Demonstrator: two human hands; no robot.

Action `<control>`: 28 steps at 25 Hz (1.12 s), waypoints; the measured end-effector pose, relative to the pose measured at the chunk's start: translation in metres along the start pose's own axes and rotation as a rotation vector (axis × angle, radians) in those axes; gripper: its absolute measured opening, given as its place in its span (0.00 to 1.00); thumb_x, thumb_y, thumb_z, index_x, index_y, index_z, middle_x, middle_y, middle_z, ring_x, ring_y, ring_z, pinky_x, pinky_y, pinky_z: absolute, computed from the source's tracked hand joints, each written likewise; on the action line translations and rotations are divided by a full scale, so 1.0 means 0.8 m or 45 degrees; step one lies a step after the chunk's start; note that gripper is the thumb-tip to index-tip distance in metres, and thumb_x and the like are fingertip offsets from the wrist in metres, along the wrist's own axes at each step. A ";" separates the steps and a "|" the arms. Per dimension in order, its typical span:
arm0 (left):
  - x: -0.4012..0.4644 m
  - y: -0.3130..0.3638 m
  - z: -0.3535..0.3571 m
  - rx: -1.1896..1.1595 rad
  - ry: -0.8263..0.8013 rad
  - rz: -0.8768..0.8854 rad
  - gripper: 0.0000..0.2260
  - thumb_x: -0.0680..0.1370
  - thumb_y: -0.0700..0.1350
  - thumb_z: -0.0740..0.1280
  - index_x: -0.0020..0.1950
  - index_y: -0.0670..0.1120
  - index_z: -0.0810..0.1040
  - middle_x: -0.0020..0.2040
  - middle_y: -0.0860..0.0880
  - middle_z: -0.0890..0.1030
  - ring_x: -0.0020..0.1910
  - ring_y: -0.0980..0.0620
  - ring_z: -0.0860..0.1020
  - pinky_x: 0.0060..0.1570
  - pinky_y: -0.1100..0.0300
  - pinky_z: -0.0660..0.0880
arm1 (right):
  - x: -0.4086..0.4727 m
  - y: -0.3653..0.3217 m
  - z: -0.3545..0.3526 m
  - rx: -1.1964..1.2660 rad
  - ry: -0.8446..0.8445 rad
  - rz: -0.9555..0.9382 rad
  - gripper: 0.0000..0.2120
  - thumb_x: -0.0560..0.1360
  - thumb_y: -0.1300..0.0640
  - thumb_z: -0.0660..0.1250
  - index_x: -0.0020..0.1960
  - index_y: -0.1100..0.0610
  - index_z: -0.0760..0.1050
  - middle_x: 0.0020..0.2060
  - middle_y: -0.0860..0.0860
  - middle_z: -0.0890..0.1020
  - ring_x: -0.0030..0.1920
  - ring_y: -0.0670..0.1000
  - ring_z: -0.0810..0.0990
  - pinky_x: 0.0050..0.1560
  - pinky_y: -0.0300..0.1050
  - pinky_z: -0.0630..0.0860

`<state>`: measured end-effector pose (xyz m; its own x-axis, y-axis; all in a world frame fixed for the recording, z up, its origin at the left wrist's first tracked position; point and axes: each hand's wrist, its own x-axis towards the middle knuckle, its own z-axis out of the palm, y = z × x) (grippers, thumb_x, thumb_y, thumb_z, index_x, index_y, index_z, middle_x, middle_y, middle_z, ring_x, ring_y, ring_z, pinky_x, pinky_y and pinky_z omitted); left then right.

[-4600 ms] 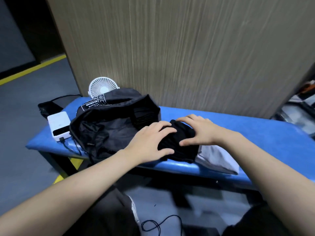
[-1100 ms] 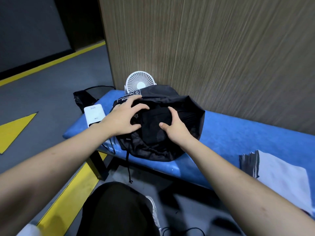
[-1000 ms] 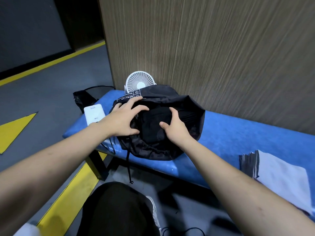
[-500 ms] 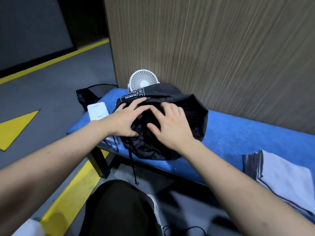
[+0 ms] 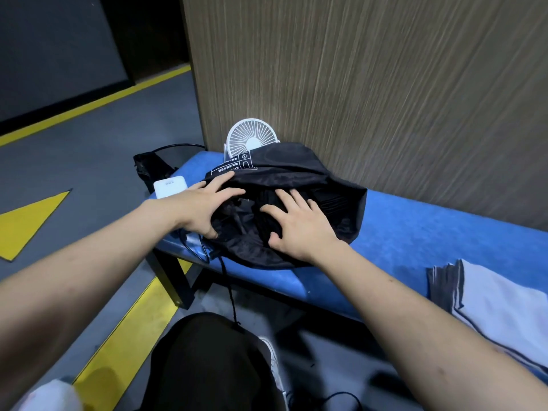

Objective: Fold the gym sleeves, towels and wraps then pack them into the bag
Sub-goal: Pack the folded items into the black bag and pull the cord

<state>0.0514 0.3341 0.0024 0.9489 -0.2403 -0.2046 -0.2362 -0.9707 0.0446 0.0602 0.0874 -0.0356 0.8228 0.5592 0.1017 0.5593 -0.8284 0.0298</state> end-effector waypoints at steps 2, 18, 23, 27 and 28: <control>0.000 -0.002 -0.002 0.056 -0.065 -0.055 0.49 0.68 0.51 0.77 0.79 0.64 0.48 0.79 0.58 0.33 0.78 0.42 0.53 0.73 0.52 0.62 | -0.002 0.009 -0.001 -0.024 0.024 0.022 0.30 0.73 0.44 0.61 0.74 0.42 0.62 0.78 0.53 0.57 0.77 0.58 0.56 0.73 0.60 0.61; 0.009 0.021 0.016 0.166 0.058 0.158 0.13 0.70 0.61 0.74 0.53 0.64 0.81 0.82 0.52 0.46 0.76 0.48 0.54 0.76 0.48 0.51 | 0.047 -0.005 0.000 -0.269 -0.015 -0.023 0.29 0.74 0.44 0.64 0.74 0.41 0.63 0.72 0.54 0.63 0.69 0.61 0.64 0.69 0.65 0.61; 0.008 0.019 0.018 0.147 -0.010 0.131 0.13 0.71 0.60 0.73 0.55 0.65 0.79 0.82 0.52 0.43 0.77 0.47 0.55 0.76 0.43 0.51 | 0.056 0.017 0.005 -0.287 0.050 -0.009 0.29 0.73 0.45 0.65 0.73 0.42 0.66 0.67 0.55 0.69 0.64 0.60 0.69 0.64 0.61 0.65; 0.005 0.021 0.021 0.109 -0.018 0.097 0.15 0.72 0.58 0.73 0.56 0.62 0.77 0.82 0.50 0.42 0.78 0.43 0.52 0.77 0.43 0.50 | 0.056 0.023 0.009 -0.277 0.086 -0.024 0.30 0.73 0.44 0.64 0.74 0.42 0.64 0.68 0.56 0.69 0.64 0.60 0.69 0.64 0.61 0.66; 0.005 0.022 0.022 0.108 -0.005 0.097 0.15 0.71 0.58 0.73 0.57 0.62 0.76 0.82 0.49 0.42 0.78 0.43 0.53 0.76 0.44 0.52 | 0.054 0.022 0.009 -0.277 0.093 -0.043 0.31 0.73 0.43 0.65 0.75 0.41 0.63 0.68 0.56 0.68 0.64 0.60 0.69 0.64 0.61 0.66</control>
<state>0.0477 0.3162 -0.0145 0.9266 -0.3135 -0.2076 -0.3250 -0.9455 -0.0226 0.1067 0.0970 -0.0375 0.7902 0.5892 0.1688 0.5446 -0.8013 0.2475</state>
